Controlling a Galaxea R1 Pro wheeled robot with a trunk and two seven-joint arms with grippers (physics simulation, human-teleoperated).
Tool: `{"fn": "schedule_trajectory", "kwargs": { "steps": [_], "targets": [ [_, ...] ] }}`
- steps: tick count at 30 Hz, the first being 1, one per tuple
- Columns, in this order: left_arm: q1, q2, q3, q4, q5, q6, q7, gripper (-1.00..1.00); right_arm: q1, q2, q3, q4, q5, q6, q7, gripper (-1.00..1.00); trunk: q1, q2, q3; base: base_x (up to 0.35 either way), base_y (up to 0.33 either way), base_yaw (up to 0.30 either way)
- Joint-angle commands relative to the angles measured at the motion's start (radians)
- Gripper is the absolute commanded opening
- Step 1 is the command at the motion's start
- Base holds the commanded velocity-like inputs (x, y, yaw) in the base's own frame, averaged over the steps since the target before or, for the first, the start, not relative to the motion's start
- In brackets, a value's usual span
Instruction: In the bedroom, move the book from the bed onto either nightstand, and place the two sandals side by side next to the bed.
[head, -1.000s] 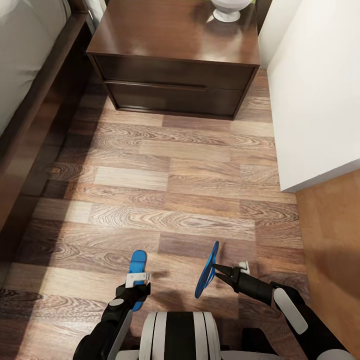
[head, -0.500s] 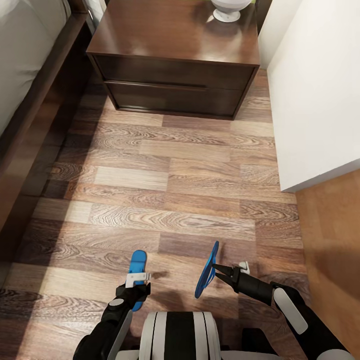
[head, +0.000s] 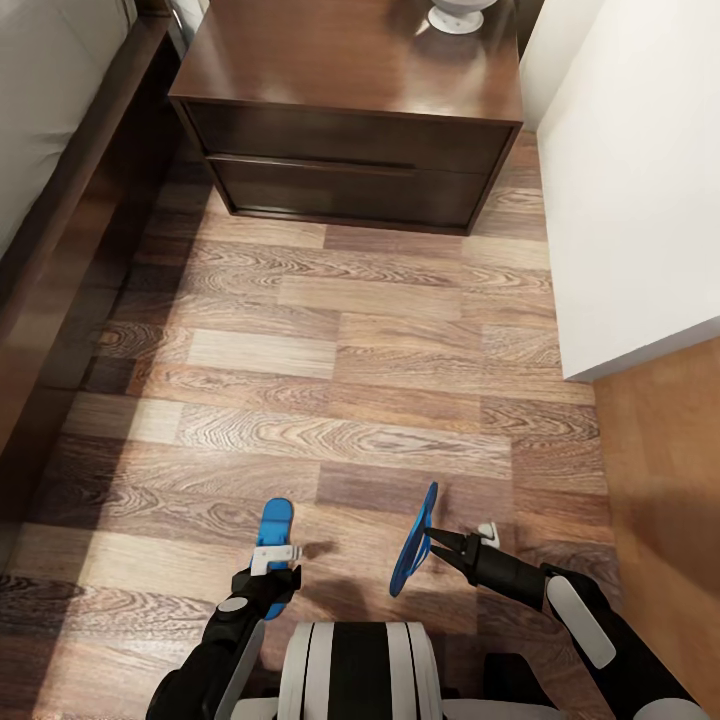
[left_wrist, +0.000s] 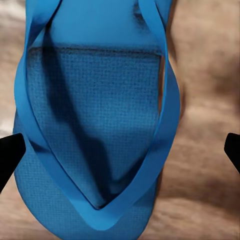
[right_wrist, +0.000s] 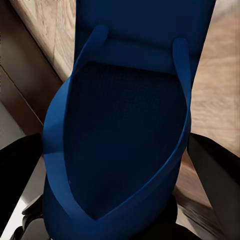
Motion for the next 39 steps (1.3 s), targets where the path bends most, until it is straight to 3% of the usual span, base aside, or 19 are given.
{"fn": "schedule_trajectory", "kwargs": {
  "steps": [1,9,10,39],
  "targets": [
    [0.0,0.0,-0.003,-0.001,0.006,0.005,0.008,1.0,0.0,-0.001,0.002,0.0,-0.006,0.005,-0.001,-1.0,0.0,0.0,0.0,0.0,0.0,0.0],
    [0.0,0.001,-0.002,-0.001,0.006,0.005,0.007,1.0,0.0,-0.001,0.002,0.0,-0.006,0.005,-0.001,-1.0,0.0,0.0,0.0,0.0,0.0,0.0],
    [0.0,0.001,-0.002,-0.001,0.006,0.005,0.007,-1.0,0.0,-0.001,0.002,0.0,-0.006,0.005,-0.001,-1.0,0.0,0.0,0.0,0.0,0.0,0.0],
    [0.0,0.0,-0.003,-0.001,0.006,0.006,0.01,-1.0,0.0,-0.001,0.002,0.0,-0.006,0.005,-0.001,-1.0,-0.001,0.0,0.007,0.0,0.0,0.0]
  ]
}}
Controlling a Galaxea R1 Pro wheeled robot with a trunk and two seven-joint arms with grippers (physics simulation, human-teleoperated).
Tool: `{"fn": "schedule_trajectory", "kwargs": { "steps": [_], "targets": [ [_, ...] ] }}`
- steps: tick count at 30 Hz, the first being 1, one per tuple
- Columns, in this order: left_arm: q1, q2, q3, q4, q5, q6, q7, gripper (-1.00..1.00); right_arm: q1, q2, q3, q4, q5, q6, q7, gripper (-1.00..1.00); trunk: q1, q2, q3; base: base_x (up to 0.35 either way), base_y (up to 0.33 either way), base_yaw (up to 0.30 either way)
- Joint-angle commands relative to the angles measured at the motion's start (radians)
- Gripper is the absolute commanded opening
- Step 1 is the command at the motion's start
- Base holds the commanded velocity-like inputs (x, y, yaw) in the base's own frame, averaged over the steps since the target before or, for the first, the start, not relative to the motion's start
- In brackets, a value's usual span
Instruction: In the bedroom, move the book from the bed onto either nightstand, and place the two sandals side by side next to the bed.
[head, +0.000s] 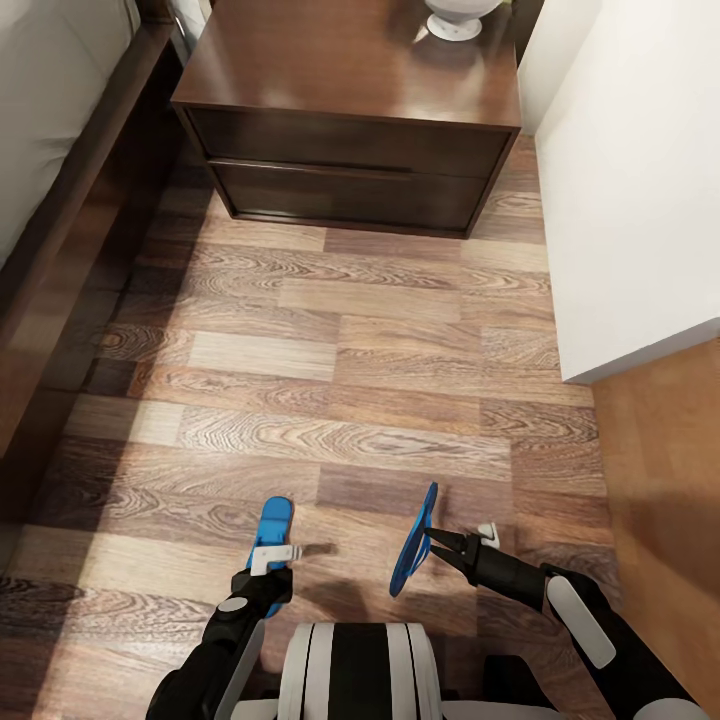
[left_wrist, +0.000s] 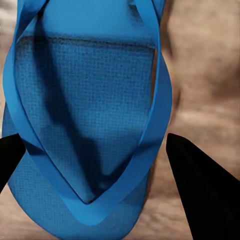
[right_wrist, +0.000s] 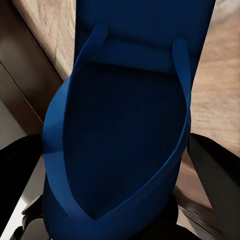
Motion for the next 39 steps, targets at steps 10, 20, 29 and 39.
{"fn": "schedule_trajectory", "kwargs": {
  "steps": [10,20,29,39],
  "targets": [
    [0.0,0.0,-0.003,-0.001,0.006,0.005,0.007,-1.0,0.001,-0.001,0.002,0.0,-0.006,0.005,0.0,-1.0,-0.003,0.001,0.027,0.0,0.0,0.0],
    [0.0,0.0,-0.003,-0.002,0.006,0.005,0.007,-1.0,0.0,-0.001,0.002,0.001,-0.006,0.005,0.0,-1.0,-0.008,0.004,0.065,0.0,0.0,0.0],
    [0.0,0.0,-0.003,-0.004,0.006,0.006,0.007,-1.0,-0.001,-0.001,0.003,0.002,-0.006,0.005,-0.002,-1.0,-0.012,0.006,0.1,0.0,0.0,0.0],
    [0.0,0.0,-0.002,-0.004,0.009,0.006,0.004,-1.0,0.0,-0.001,0.003,0.002,-0.006,0.005,-0.002,-1.0,-0.016,0.008,0.139,0.0,0.0,0.0]
  ]
}}
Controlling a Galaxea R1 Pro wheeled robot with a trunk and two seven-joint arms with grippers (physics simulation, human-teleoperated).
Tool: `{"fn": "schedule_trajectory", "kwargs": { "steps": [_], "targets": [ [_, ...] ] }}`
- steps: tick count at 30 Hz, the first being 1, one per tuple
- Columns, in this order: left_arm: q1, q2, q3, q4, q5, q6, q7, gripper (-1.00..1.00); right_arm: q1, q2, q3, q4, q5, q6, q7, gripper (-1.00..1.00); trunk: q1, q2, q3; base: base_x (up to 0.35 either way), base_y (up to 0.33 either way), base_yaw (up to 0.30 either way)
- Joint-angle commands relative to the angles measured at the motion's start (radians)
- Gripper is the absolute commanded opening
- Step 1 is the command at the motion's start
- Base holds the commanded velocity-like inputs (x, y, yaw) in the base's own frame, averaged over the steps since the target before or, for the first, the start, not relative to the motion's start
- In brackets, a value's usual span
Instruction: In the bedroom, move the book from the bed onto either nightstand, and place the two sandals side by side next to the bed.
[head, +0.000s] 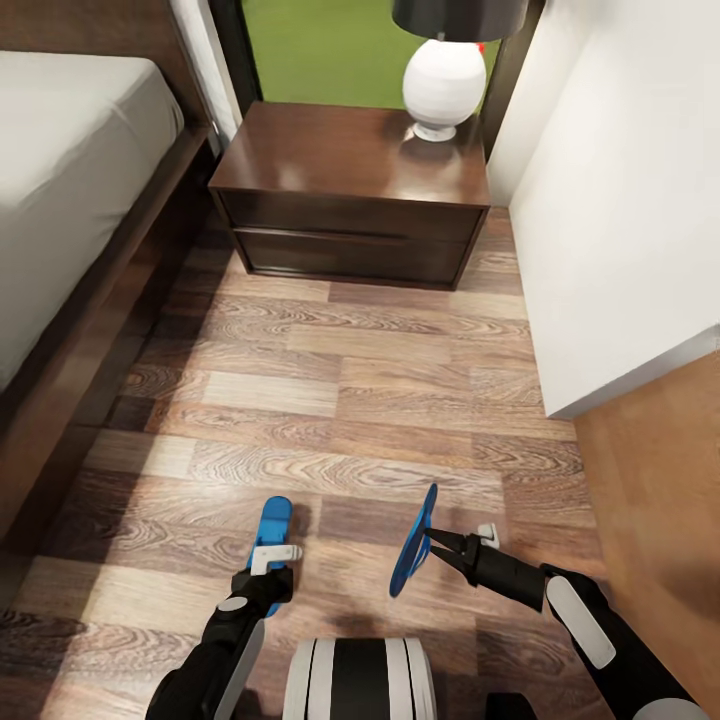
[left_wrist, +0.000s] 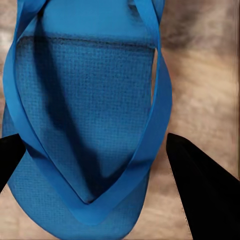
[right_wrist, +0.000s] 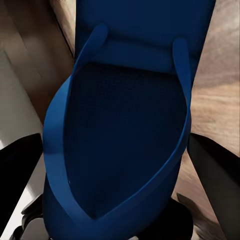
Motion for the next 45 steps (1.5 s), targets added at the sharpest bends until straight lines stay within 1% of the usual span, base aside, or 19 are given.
{"fn": "schedule_trajectory", "kwargs": {
  "steps": [1,3,7,11,15,18,20,23,24,25,26,28,29,31,33,35,36,40,45],
  "targets": [
    [0.0,0.0,-0.002,-0.002,0.011,0.005,0.007,-1.0,0.0,-0.001,0.002,0.0,-0.005,0.005,-0.001,-1.0,-0.001,0.0,0.003,0.0,0.0,0.0],
    [0.0,0.001,-0.001,-0.004,0.028,0.006,0.0,-1.0,0.0,-0.001,0.002,0.0,-0.005,0.005,-0.001,-1.0,-0.001,0.001,0.011,0.0,0.0,0.0],
    [0.0,0.009,0.003,-0.029,0.106,0.007,-0.067,-1.0,-0.001,-0.001,0.001,0.0,-0.004,0.005,-0.001,-1.0,-0.003,0.001,0.027,0.0,0.0,0.0],
    [0.0,0.034,0.005,-0.062,0.132,0.011,-0.118,-1.0,0.0,-0.003,0.0,0.0,-0.004,0.005,-0.001,-1.0,-0.005,0.002,0.042,0.0,0.0,0.0],
    [0.0,0.071,0.019,-0.094,0.153,0.024,-0.219,-1.0,-0.001,-0.005,0.0,0.0,-0.003,0.005,-0.001,-1.0,-0.007,0.003,0.058,0.0,0.0,0.0],
    [0.002,0.122,0.059,-0.116,0.209,0.068,-0.355,-1.0,-0.001,-0.004,0.001,0.0,0.001,0.006,-0.001,-1.0,-0.008,0.004,0.069,0.0,0.0,0.0],
    [0.004,0.173,0.076,-0.121,0.253,0.094,-0.483,-1.0,-0.001,-0.004,0.002,0.001,0.004,0.008,-0.002,-1.0,-0.009,0.004,0.077,0.0,0.0,0.0],
    [0.01,0.265,0.085,-0.113,0.31,0.109,-0.697,-1.0,-0.001,-0.005,0.004,0.001,0.007,0.009,-0.002,-1.0,-0.01,0.005,0.088,0.0,0.0,0.0],
    [0.012,0.279,0.085,-0.107,0.317,0.11,-0.731,-1.0,-0.001,-0.005,0.004,0.001,0.008,0.009,-0.002,-1.0,-0.011,0.005,0.092,0.0,0.0,0.0],
    [0.019,0.302,0.086,-0.088,0.327,0.111,-0.795,-1.0,-0.001,-0.005,0.005,0.001,0.009,0.009,-0.003,-1.0,-0.011,0.006,0.096,0.0,0.0,0.0],
    [0.023,0.311,0.087,-0.076,0.331,0.112,-0.826,-1.0,0.0,-0.005,0.005,0.001,0.009,0.009,-0.003,-1.0,-0.012,0.006,0.1,0.0,0.0,0.0],
    [0.039,0.334,0.092,-0.012,0.341,0.109,-0.947,-1.0,0.0,-0.006,0.006,0.002,0.01,0.009,-0.003,-1.0,-0.013,0.006,0.108,0.0,0.0,0.0],
    [0.041,0.337,0.094,0.009,0.342,0.109,-0.977,-1.0,0.0,-0.006,0.006,0.002,0.01,0.009,-0.004,-1.0,-0.013,0.007,0.112,0.0,0.0,0.0],
    [0.048,0.346,0.108,0.087,0.341,0.101,-1.092,-1.0,-0.001,-0.006,0.009,0.007,0.011,0.009,-0.004,-1.0,-0.014,0.007,0.119,0.0,0.0,0.0],
    [0.05,0.355,0.13,0.132,0.34,0.089,-1.176,-1.0,0.0,-0.006,0.012,0.012,0.017,0.008,-0.005,-1.0,-0.015,0.008,0.127,0.0,0.0,0.0],
    [0.051,0.364,0.15,0.149,0.339,0.078,-1.208,-1.0,-0.001,-0.006,0.014,0.014,0.04,0.007,-0.005,-1.0,-0.016,0.008,0.135,0.0,0.0,0.0],
    [0.051,0.368,0.158,0.158,0.339,0.071,-1.219,-1.0,0.0,-0.006,0.014,0.015,0.062,0.007,-0.005,-1.0,-0.016,0.008,0.139,0.0,0.0,0.0],
    [0.052,0.373,0.17,0.186,0.338,0.047,-1.237,-1.0,0.0,-0.004,0.014,0.017,0.126,0.006,-0.004,-1.0,-0.018,0.009,0.154,0.0,0.0,0.0],
    [0.052,0.374,0.175,0.195,0.338,0.03,-1.24,-1.0,0.001,-0.003,0.015,0.017,0.153,0.001,-0.005,-1.0,-0.02,0.01,0.174,0.0,0.0,0.0]
  ]
}}
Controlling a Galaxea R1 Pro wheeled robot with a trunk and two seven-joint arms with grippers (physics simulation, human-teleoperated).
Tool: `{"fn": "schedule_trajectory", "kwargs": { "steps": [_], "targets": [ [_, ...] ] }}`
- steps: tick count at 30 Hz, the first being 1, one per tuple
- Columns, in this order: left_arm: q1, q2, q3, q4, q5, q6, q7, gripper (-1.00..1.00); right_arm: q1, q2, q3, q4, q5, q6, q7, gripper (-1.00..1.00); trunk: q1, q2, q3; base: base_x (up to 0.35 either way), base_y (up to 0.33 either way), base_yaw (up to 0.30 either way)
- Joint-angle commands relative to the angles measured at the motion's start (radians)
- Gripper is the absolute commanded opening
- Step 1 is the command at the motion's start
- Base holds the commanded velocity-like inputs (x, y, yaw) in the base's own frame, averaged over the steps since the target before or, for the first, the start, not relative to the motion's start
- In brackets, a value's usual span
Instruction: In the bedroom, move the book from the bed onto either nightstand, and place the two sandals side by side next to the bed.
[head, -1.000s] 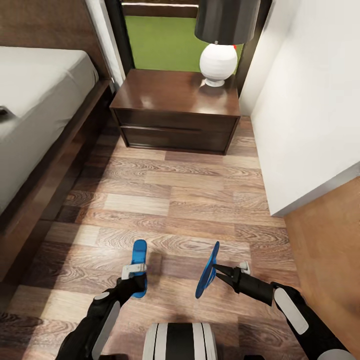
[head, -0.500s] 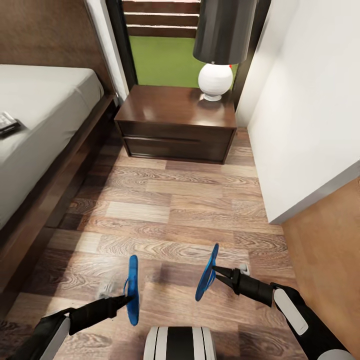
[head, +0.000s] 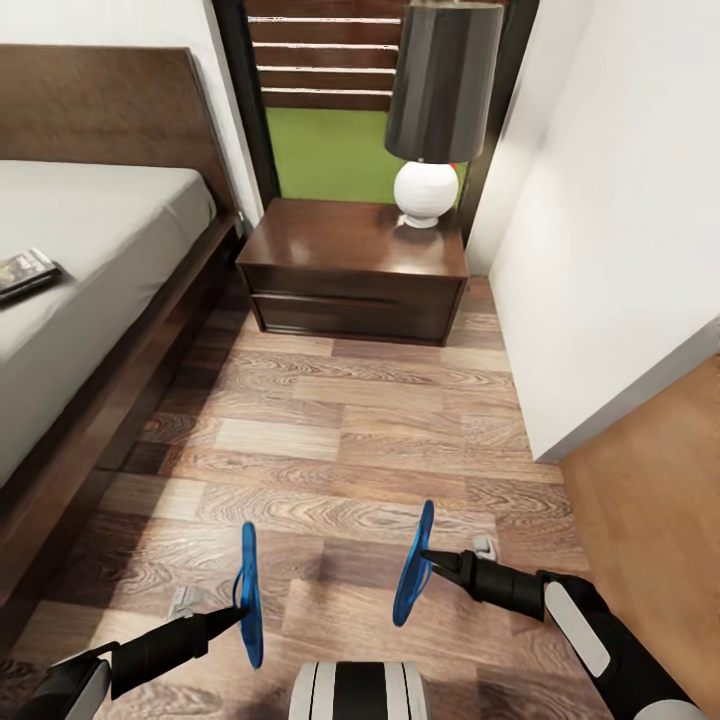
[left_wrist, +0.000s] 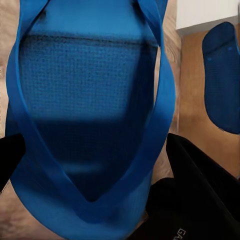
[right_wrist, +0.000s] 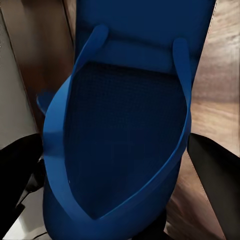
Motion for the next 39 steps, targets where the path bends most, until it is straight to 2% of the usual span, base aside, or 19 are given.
{"fn": "schedule_trajectory", "kwargs": {
  "steps": [1,9,14,18,20,24,25,28,32,39],
  "targets": [
    [0.0,0.0,0.002,0.001,0.005,0.008,-0.001,-1.0,0.0,-0.001,0.002,0.0,0.001,0.003,-0.001,-1.0,-0.001,0.0,0.003,0.0,0.0,0.0],
    [-0.003,-0.004,0.016,0.0,0.005,0.006,0.006,-1.0,0.001,0.0,0.002,0.026,0.037,0.0,-0.001,-1.0,-0.004,0.002,0.034,0.0,0.0,0.0],
    [-0.006,-0.004,0.015,0.001,0.004,0.006,0.005,-1.0,0.001,0.0,0.002,0.121,0.063,-0.003,-0.001,-1.0,-0.006,0.003,0.054,0.0,0.0,0.0],
    [-0.005,-0.004,0.014,0.005,0.003,-0.002,0.005,-1.0,0.001,0.0,0.002,0.218,0.108,-0.018,-0.001,-1.0,-0.008,0.004,0.069,0.0,0.0,0.0],
    [-0.005,-0.004,0.014,0.011,0.003,-0.012,0.004,-1.0,0.001,0.0,0.002,0.259,0.137,-0.055,-0.001,-1.0,-0.009,0.004,0.077,0.0,0.0,0.0],
    [-0.004,-0.003,0.015,0.028,0.003,-0.026,0.003,-1.0,0.002,0.0,0.002,0.333,0.201,-0.232,0.0,-1.0,-0.011,0.005,0.092,0.0,0.0,0.0],
    [-0.004,-0.003,0.014,0.03,0.003,-0.028,0.003,-1.0,0.003,0.0,0.002,0.354,0.212,-0.28,0.001,-1.0,-0.011,0.006,0.096,0.0,0.0,0.0],
    [-0.003,-0.003,0.014,0.032,0.003,-0.031,0.003,-1.0,0.003,0.0,0.002,0.401,0.226,-0.349,0.002,-1.0,-0.013,0.006,0.108,0.0,0.0,0.0],
    [-0.004,-0.003,0.014,0.033,0.003,-0.032,0.004,-1.0,0.003,0.0,0.002,0.446,0.232,-0.376,0.003,-1.0,-0.015,0.007,0.123,0.0,0.0,0.0],
    [-0.003,-0.004,0.013,0.033,0.003,-0.032,0.004,-1.0,0.004,-0.002,0.001,0.461,0.234,-0.385,0.003,-1.0,-0.018,0.009,0.15,0.0,0.0,0.0]
  ]
}}
